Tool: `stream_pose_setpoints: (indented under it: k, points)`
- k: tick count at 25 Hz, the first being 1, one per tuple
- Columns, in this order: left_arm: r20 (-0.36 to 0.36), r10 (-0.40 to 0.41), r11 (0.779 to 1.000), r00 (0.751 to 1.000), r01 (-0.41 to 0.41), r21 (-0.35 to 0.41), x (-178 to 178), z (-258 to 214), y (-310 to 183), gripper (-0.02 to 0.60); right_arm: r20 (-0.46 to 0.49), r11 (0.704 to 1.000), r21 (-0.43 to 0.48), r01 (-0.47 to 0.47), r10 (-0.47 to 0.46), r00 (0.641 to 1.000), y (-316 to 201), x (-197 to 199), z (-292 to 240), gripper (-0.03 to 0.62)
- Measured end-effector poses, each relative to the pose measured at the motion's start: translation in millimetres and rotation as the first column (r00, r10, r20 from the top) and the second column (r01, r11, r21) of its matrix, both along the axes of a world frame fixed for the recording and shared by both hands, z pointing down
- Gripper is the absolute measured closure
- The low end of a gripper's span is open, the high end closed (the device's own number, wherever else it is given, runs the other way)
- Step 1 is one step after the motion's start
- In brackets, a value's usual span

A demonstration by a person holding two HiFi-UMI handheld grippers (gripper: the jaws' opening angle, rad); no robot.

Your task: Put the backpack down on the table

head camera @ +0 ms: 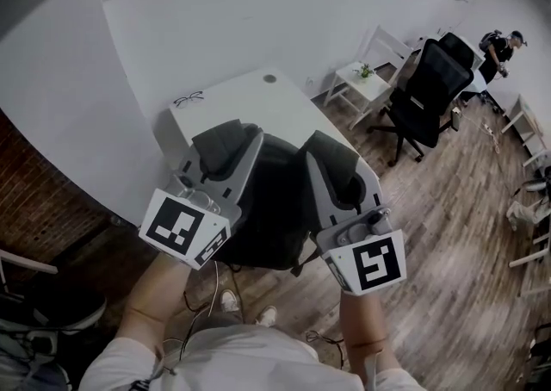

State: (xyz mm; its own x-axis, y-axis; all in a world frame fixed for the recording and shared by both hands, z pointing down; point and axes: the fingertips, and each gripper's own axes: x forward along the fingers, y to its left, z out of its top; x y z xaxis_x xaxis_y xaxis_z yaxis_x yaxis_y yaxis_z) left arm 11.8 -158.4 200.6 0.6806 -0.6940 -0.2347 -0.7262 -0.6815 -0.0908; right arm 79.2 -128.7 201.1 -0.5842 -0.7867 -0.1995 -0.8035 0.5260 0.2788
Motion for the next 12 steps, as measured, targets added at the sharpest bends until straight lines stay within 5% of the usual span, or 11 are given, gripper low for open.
stream_pose_setpoints:
  k: [12]
  points:
    - [0.05, -0.012, 1.0, 0.999, 0.013, -0.017, -14, 33, -73, 0.546, -0.037, 0.997, -0.036, -0.074, 0.073, 0.997, -72, -16, 24, 0.539]
